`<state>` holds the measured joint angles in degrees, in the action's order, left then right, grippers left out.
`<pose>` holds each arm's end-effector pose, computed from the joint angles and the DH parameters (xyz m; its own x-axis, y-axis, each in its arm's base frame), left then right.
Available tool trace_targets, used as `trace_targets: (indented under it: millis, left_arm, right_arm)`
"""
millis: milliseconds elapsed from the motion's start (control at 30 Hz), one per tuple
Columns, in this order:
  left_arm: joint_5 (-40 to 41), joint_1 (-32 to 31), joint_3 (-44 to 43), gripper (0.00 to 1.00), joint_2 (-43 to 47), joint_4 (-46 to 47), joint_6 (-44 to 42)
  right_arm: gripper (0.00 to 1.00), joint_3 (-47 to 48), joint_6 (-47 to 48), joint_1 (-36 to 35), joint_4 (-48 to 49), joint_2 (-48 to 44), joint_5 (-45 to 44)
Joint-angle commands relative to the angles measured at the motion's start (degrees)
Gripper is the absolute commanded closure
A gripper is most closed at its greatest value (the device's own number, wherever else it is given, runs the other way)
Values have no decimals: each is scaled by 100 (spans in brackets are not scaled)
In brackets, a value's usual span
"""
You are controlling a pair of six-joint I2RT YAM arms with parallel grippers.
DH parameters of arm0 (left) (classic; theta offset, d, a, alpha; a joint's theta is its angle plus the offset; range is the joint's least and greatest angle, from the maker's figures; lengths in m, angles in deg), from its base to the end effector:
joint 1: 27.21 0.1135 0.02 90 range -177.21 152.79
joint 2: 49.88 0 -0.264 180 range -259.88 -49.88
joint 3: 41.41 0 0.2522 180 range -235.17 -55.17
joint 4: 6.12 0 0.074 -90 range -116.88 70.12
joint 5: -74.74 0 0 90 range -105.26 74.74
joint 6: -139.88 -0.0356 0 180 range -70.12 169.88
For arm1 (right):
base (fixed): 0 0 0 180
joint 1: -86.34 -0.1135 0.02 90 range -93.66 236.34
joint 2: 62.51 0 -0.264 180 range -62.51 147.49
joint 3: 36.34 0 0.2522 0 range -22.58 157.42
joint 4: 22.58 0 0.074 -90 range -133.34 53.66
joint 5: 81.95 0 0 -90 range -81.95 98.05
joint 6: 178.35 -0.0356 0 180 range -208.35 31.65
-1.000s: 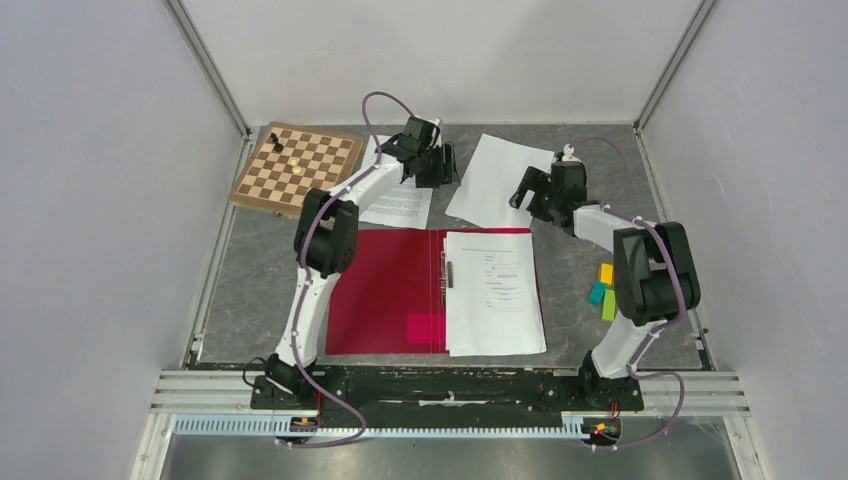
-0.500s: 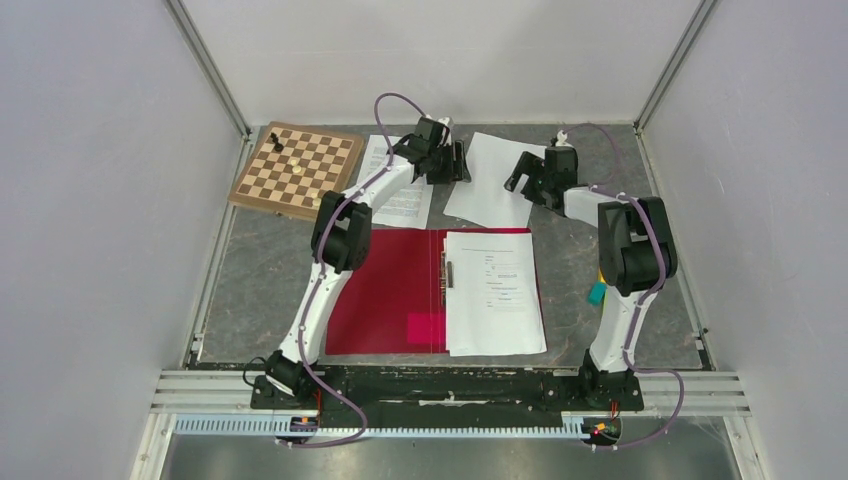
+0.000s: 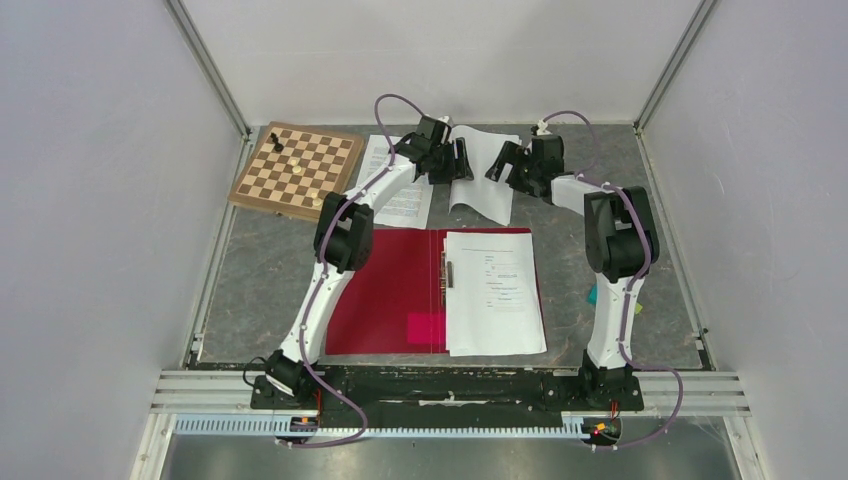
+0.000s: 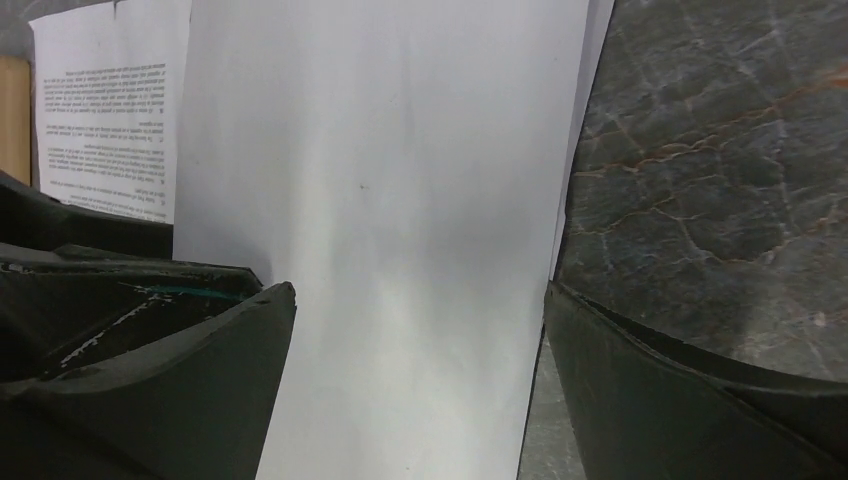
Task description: Put the files into the folder
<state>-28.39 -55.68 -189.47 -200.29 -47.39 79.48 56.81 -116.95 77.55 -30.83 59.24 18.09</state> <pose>0.5062 -0.2837 0.1586 -0.8280 -0.0982 -0.5520 0.2298 0.8386 -0.4938 0.4612 0.0776 0.1519 -0.6584 0.3752 -0.6525 0.0306 0.8795 0.4748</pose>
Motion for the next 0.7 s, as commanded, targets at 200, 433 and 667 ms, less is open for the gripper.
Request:
trace_targets:
  millis: [200, 433, 667]
  left_arm:
    - [-945, 74, -98, 30, 91, -93, 659]
    - [-1578, 220, 594, 44, 760, 656, 1172]
    - [-2002, 349, 945, 71, 1254, 1068, 1536]
  right_arm:
    - [2, 251, 17, -84, -429, 144, 778]
    - [2, 132, 35, -37, -431, -294, 986]
    - [2, -28, -100, 128, -367, -959, 1322]
